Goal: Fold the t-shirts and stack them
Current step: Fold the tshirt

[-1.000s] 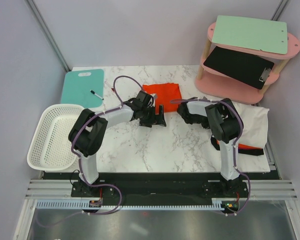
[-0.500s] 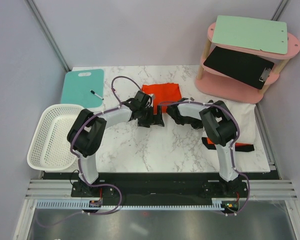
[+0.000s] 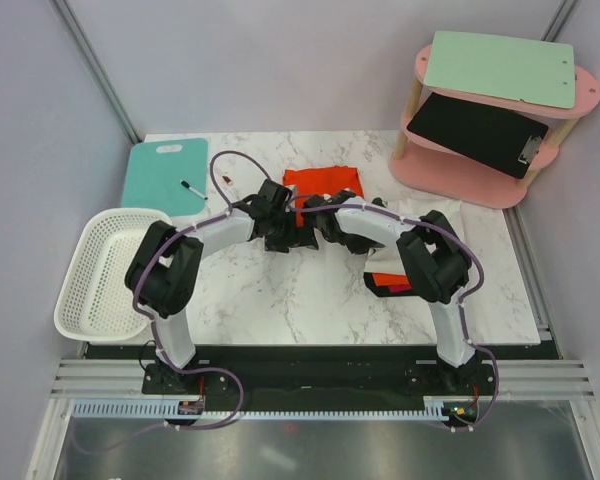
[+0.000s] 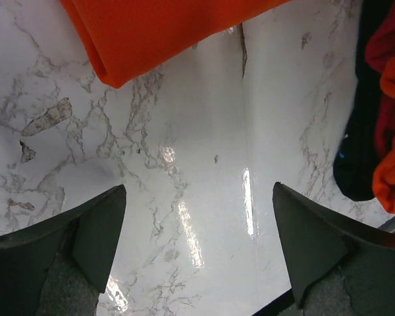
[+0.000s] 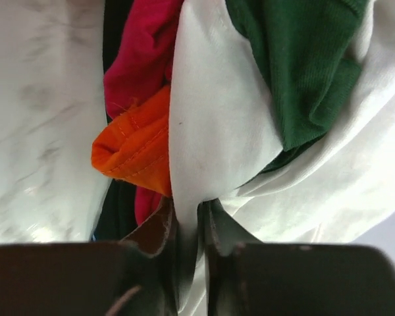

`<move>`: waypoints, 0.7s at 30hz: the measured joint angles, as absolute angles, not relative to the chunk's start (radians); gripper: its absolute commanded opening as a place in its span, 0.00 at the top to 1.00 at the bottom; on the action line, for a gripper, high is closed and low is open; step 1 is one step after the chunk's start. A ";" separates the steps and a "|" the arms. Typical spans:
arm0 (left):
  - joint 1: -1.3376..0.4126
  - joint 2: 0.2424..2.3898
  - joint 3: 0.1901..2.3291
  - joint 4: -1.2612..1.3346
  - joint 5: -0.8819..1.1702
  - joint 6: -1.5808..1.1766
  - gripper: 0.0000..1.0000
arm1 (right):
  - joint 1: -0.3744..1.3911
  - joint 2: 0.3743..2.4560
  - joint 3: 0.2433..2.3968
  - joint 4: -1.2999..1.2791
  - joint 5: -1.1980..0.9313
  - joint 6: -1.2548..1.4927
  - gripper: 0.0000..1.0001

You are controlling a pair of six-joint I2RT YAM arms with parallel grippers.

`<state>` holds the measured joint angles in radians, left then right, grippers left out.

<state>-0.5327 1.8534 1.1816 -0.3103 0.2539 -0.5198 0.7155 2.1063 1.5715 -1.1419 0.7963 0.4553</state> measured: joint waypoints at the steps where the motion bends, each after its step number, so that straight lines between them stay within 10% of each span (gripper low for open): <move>1: -0.533 1.847 1.179 -0.310 0.254 -0.518 0.01 | 0.722 2.091 1.575 -1.129 0.773 0.453 0.62; 7: -0.533 1.789 1.159 -0.308 0.253 -0.506 0.01 | 0.738 1.943 1.579 -1.028 0.654 0.417 0.04; 21: -0.535 1.646 1.151 -0.304 0.281 -0.487 0.02 | 0.564 1.623 1.555 -0.835 0.542 0.372 0.06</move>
<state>-0.5350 1.6459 1.1507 -0.3038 0.2813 -0.4873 0.5636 1.6230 1.5551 -0.8352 0.5415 0.3717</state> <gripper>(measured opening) 0.989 0.940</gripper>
